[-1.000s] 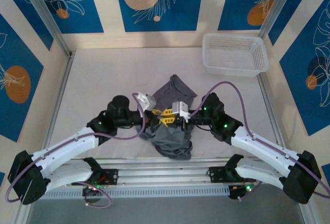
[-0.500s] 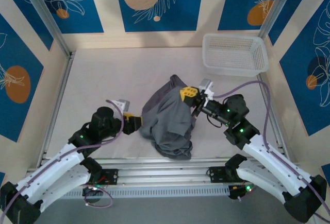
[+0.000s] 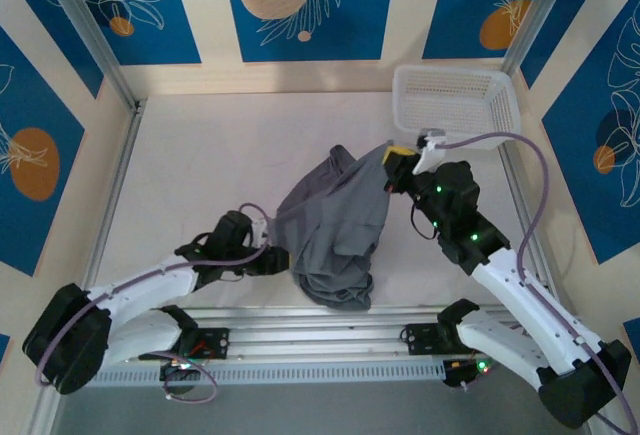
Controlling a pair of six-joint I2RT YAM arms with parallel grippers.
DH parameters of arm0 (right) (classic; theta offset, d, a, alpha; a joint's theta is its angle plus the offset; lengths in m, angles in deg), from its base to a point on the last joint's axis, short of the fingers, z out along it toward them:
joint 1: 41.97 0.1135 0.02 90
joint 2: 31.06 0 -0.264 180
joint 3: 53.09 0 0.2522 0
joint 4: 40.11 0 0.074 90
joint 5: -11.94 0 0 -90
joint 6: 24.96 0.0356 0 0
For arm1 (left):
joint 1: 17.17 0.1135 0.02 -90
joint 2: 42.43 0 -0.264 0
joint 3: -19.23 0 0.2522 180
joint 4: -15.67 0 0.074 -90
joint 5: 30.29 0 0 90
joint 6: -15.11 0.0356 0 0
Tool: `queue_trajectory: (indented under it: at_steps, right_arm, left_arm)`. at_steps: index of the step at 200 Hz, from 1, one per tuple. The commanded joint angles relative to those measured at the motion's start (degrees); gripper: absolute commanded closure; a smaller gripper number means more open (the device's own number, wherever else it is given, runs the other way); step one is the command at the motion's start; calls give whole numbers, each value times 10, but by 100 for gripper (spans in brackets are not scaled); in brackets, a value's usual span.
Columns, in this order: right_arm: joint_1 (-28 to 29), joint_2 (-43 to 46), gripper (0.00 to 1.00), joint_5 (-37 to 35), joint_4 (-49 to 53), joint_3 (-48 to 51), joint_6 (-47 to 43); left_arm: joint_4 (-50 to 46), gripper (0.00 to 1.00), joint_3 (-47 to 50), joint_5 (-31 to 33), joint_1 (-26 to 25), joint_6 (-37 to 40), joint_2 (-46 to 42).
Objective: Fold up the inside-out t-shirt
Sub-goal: Flatten out the T-shirt at the center of the table.
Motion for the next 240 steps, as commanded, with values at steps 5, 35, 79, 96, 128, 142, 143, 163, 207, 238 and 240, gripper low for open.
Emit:
queue_trajectory:
  at_steps: [5, 35, 79, 96, 128, 142, 143, 163, 207, 238, 240]
  right_arm:
    - [-27, 8, 100, -84, 53, -21, 79]
    - [-28, 4, 100, -40, 33, -11, 87]
    - [-29, 11, 100, -47, 46, -20, 75]
    - [-33, 17, 100, -65, 60, -37, 69]
    - [-51, 23, 100, -100, 90, -122, 50]
    - [-56, 33, 100, -120, 89, -171, 37]
    - [-57, 34, 100, -122, 89, -174, 36]
    - [-60, 59, 100, -156, 73, -229, 22]
    - [-64, 125, 100, -187, 40, -287, -41]
    - [-68, 135, 100, -189, 44, -266, -97]
    - [-68, 135, 100, -190, 44, -263, -101]
  left_arm:
    - [-6, 57, -15, 69, -66, -39, 51]
    - [5, 32, -38, 140, -117, -60, 142]
    - [104, 82, -51, 115, -124, -85, 208]
    - [60, 100, -74, 147, -122, -58, 162]
    - [-132, 100, -197, 204, -44, 42, 6]
    - [-202, 100, -261, 207, 23, 71, -49]
    - [-206, 100, -265, 207, 29, 73, -52]
    - [-288, 100, -347, 221, 101, 107, -95]
    - [-355, 100, -438, 179, 183, 130, -126]
    - [-317, 100, -418, 143, 216, 108, -107]
    - [-313, 100, -414, 141, 217, 106, -105]
